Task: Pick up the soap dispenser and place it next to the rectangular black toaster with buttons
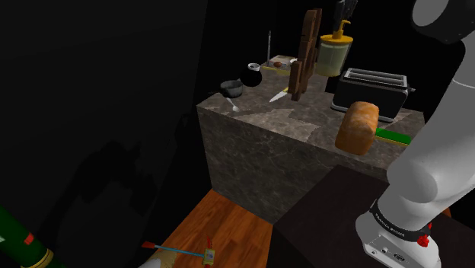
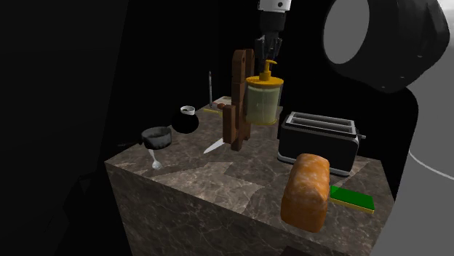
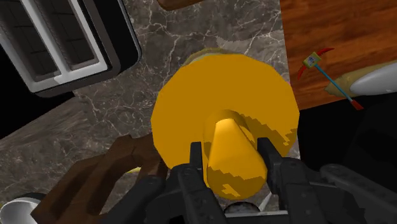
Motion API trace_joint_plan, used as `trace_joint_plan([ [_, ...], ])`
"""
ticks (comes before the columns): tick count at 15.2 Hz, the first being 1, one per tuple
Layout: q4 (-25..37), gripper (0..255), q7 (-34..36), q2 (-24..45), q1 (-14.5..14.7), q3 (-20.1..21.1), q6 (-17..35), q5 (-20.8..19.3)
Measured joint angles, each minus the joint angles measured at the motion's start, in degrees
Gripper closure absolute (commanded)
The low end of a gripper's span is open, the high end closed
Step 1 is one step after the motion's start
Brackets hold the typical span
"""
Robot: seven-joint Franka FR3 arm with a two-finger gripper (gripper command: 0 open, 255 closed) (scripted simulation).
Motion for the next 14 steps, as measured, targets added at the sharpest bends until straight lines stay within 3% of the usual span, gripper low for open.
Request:
trace_joint_plan([
  [4,-5.2,255,-4.3,-3.7,-2.0,-1.8,1.4,-0.9],
  [14,-8.2,255,-17.5,-6.5,-8.7,-8.3,0.7,-1.1],
])
